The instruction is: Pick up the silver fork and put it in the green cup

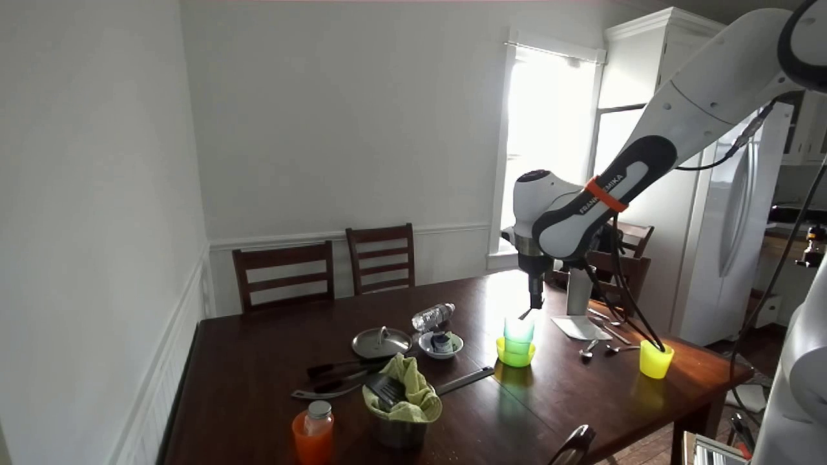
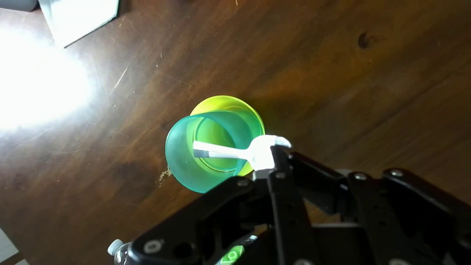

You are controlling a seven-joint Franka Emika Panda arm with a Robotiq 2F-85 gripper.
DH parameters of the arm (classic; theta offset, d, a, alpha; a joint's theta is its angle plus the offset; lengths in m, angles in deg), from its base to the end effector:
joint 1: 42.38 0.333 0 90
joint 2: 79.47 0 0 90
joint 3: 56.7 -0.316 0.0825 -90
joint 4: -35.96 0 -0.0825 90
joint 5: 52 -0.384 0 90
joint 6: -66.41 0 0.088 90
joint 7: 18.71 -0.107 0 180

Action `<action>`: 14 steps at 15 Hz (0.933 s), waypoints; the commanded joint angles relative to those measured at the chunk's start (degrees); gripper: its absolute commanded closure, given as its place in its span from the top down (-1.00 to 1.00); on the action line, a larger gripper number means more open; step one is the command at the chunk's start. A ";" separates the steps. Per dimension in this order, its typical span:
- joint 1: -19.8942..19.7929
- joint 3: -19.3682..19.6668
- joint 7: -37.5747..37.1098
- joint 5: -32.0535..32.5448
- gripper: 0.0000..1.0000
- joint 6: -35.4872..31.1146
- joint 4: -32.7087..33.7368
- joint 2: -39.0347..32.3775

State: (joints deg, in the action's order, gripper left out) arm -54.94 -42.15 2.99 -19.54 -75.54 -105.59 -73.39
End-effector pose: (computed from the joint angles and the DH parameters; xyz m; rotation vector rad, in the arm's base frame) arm 0.4246 -0.2149 0.3418 2.7420 0.4656 -0.0570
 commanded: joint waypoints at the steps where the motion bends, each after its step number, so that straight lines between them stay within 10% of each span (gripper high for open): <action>1: -0.42 1.03 6.64 -6.76 -0.96 -0.50 3.13 -3.75; 14: -4.08 0.71 18.33 -21.12 -0.96 1.55 13.71 -14.66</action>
State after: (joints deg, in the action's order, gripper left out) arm -57.25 -41.17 18.86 -38.02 -75.49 -94.62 -86.07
